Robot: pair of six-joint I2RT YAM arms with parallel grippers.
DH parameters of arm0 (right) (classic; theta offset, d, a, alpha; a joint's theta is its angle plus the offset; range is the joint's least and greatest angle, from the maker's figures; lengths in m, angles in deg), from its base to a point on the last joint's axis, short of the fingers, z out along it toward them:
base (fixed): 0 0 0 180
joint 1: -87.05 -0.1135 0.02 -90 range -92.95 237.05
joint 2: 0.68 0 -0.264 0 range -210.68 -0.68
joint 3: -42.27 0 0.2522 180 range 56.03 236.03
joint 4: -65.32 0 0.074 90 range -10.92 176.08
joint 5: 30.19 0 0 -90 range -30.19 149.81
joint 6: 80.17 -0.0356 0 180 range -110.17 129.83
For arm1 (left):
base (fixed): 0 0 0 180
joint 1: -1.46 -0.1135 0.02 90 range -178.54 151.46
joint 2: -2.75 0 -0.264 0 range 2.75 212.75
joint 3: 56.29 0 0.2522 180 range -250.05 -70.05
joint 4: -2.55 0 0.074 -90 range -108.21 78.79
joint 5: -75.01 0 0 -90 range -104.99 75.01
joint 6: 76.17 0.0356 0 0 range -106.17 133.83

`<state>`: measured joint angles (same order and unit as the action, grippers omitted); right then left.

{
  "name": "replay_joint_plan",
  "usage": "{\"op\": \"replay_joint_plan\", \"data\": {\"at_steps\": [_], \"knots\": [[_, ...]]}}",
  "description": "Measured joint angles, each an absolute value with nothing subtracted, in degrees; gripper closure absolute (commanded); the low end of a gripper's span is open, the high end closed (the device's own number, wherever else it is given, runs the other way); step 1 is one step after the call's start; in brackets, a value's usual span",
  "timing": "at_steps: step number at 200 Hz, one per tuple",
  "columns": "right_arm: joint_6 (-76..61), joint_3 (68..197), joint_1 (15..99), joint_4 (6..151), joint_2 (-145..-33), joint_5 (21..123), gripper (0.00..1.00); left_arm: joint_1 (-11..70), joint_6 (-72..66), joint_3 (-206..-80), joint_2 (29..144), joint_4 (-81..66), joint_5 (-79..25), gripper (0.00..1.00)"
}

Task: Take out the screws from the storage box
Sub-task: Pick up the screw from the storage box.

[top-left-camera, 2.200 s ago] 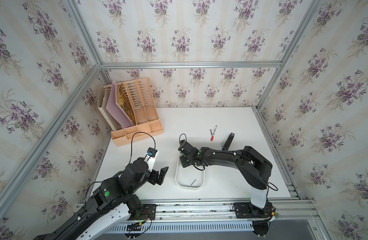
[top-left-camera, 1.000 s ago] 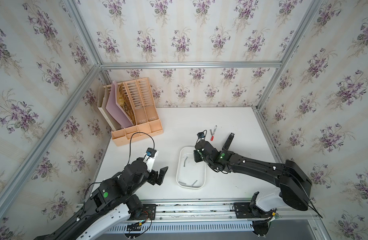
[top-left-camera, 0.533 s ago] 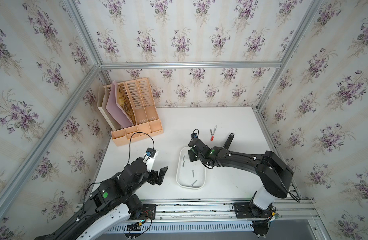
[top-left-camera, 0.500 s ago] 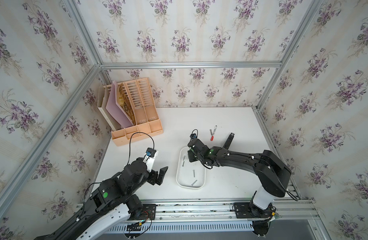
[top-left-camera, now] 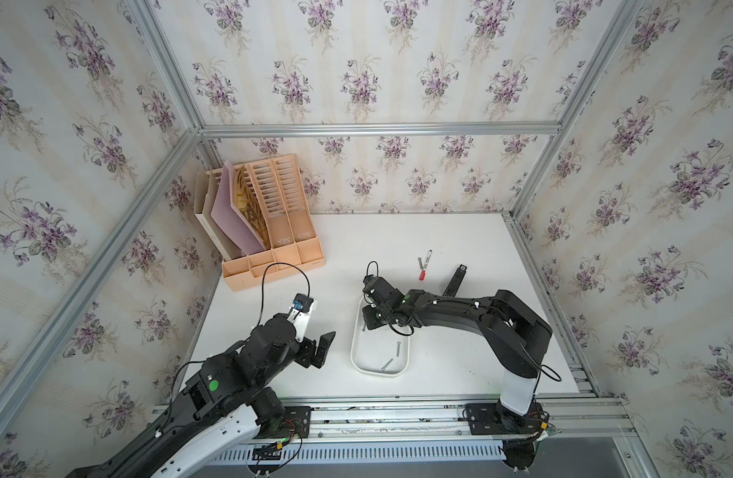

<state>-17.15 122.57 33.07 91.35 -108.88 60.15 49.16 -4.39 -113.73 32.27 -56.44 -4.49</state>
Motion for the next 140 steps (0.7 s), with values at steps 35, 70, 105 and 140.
{"op": "replay_joint_plan", "data": {"at_steps": [35,70,105,140], "knots": [[-17.2,125.4,33.1,93.5,-112.7,58.6,0.74,49.2,-4.4,-113.7,32.2,-56.4,-4.5,0.01],[-17.3,128.0,33.1,93.8,-114.8,56.1,0.83,49.2,-4.4,-113.7,32.0,-56.4,-4.5,0.01],[-17.8,128.6,33.1,94.2,-115.4,54.7,1.00,49.1,-4.6,-113.7,31.9,-56.4,-4.5,0.01],[-18.1,128.4,33.1,94.0,-115.2,54.3,1.00,49.1,-4.6,-113.7,31.9,-56.4,-4.5,0.01]]}}
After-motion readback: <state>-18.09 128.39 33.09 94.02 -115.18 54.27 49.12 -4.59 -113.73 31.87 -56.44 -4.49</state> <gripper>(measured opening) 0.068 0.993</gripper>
